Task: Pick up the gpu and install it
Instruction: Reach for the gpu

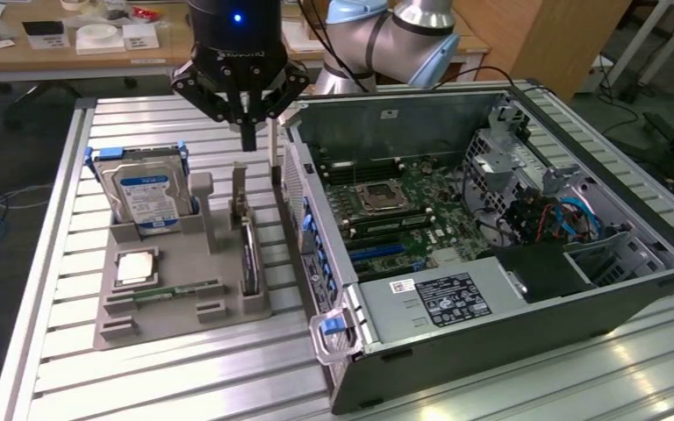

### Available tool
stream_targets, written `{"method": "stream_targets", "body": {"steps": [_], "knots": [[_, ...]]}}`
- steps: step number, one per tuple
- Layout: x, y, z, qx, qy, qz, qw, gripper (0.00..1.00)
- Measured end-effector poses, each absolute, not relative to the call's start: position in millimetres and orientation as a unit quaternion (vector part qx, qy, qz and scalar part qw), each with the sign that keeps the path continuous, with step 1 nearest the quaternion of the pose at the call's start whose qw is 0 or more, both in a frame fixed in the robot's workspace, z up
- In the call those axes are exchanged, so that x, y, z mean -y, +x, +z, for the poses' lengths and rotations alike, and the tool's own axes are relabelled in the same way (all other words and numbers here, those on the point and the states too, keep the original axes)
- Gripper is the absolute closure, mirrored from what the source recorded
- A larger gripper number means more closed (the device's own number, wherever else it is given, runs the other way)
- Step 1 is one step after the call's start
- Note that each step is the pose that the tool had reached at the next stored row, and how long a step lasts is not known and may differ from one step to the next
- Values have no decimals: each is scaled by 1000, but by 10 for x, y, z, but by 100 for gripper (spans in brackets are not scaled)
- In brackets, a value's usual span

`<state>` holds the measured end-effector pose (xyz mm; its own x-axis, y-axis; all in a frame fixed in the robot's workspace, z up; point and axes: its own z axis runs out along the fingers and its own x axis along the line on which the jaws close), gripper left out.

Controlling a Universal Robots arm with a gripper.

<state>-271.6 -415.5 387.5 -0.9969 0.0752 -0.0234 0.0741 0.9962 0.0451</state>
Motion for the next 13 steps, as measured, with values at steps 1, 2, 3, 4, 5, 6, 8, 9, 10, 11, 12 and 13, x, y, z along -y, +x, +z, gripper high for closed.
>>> {"method": "stream_targets", "body": {"steps": [1,2,3,4,5,6,8,9,10,11,12,13], "knots": [[4163,-2718,3875,-999,37,22,13,89],[4172,-2721,3874,-999,37,22,13,89],[4184,-2724,3873,-999,37,22,13,89],[4197,-2728,3872,-999,37,22,13,89],[4208,-2733,3872,-999,37,22,13,89],[4217,-2740,3871,-999,37,22,13,89],[4232,-2757,3869,-999,37,22,13,89],[4239,-2766,3868,-999,37,22,13,89],[4247,-2775,3867,-999,37,22,13,89],[4256,-2786,3865,-999,37,22,13,89],[4268,-2798,3862,-999,37,22,13,89],[4278,-2807,3860,-999,37,22,13,89]]}}
